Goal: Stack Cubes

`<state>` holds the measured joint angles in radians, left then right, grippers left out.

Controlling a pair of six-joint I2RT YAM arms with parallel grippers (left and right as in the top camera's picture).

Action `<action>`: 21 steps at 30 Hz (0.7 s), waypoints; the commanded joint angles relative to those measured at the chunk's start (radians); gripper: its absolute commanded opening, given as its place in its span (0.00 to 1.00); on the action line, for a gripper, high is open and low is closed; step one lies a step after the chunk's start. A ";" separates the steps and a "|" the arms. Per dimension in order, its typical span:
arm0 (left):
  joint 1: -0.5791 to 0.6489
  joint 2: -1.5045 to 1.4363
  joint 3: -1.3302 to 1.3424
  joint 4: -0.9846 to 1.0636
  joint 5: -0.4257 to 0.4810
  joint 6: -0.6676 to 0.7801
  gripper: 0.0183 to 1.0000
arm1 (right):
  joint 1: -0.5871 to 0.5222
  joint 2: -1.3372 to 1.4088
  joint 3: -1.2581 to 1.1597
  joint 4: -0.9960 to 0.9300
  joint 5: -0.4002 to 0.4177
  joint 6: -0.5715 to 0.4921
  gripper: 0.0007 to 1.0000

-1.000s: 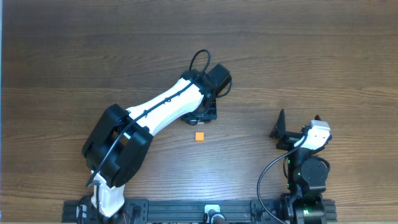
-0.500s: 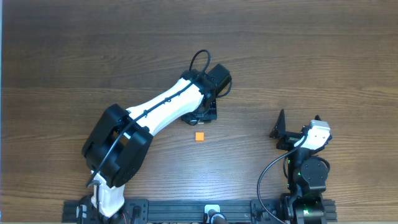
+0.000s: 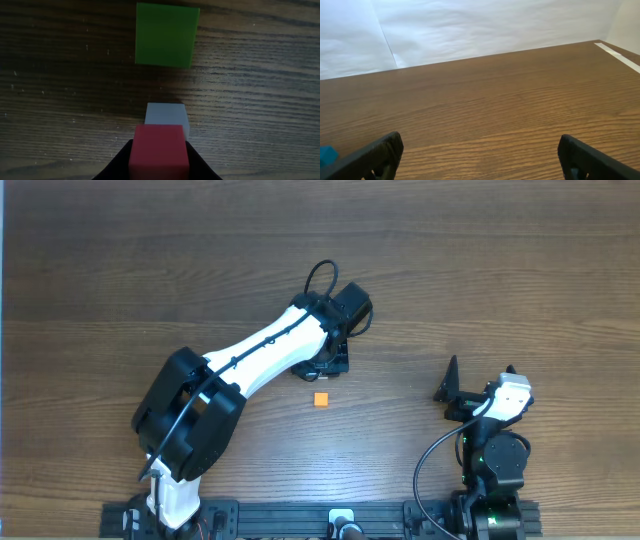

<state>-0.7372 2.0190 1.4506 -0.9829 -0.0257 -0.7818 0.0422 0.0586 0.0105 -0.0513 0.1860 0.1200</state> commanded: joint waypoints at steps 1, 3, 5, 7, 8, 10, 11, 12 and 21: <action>0.006 -0.011 0.008 0.000 0.010 -0.011 0.04 | -0.006 -0.008 -0.005 -0.001 0.014 -0.005 0.99; 0.006 -0.011 0.008 0.000 0.010 -0.011 0.04 | -0.006 -0.008 -0.005 -0.001 0.014 -0.005 0.99; 0.006 -0.011 0.008 0.000 0.011 -0.011 0.04 | -0.006 -0.008 -0.005 -0.001 0.014 -0.005 0.99; 0.006 -0.013 0.008 0.000 0.010 -0.011 0.04 | -0.006 -0.008 -0.005 -0.001 0.014 -0.005 0.99; 0.006 -0.016 0.008 0.000 0.010 -0.011 0.04 | -0.006 -0.008 -0.005 -0.001 0.014 -0.005 0.99; 0.006 -0.020 0.008 0.000 0.010 -0.011 0.04 | -0.006 -0.008 -0.005 -0.001 0.014 -0.005 0.99; 0.006 -0.022 0.008 0.000 0.010 -0.011 0.04 | -0.006 -0.008 -0.005 -0.001 0.014 -0.005 0.99; 0.006 -0.024 0.008 0.000 0.010 -0.011 0.04 | -0.006 -0.008 -0.005 -0.001 0.014 -0.005 0.99; 0.006 -0.029 0.008 0.000 0.010 -0.015 0.04 | -0.006 -0.008 -0.005 -0.001 0.014 -0.005 0.99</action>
<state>-0.7372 2.0186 1.4506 -0.9829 -0.0257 -0.7818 0.0422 0.0586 0.0105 -0.0513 0.1864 0.1196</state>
